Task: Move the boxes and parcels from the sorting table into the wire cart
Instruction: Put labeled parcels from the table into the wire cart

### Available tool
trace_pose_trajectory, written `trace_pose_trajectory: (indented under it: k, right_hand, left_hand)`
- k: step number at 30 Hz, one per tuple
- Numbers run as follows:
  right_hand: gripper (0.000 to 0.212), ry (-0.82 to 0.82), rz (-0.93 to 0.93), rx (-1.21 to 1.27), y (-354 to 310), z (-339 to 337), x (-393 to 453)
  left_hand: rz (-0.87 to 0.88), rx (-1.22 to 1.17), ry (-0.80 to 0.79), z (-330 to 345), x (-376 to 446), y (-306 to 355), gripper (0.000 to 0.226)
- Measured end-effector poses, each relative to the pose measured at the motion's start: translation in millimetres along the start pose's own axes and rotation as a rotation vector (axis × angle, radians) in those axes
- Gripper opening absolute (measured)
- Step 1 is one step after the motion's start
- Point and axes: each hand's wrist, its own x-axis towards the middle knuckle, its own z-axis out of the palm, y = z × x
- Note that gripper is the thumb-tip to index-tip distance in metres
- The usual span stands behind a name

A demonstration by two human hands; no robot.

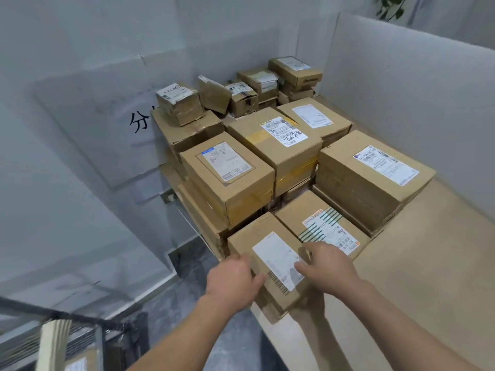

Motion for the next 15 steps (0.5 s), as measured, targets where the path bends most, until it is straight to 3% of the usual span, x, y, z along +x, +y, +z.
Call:
trace_pose_trajectory:
  k: [6, 15]
  right_hand:
    - [0.033, 0.044, -0.025, 0.002, -3, 11, -1]
    - [0.027, 0.031, 0.028, 0.050, 2, 22, 5]
  left_hand:
    - [0.014, -0.018, -0.019, 9, 5, -3, 0.046]
    - [-0.032, -0.067, 0.008, 18, 3, -1, 0.039]
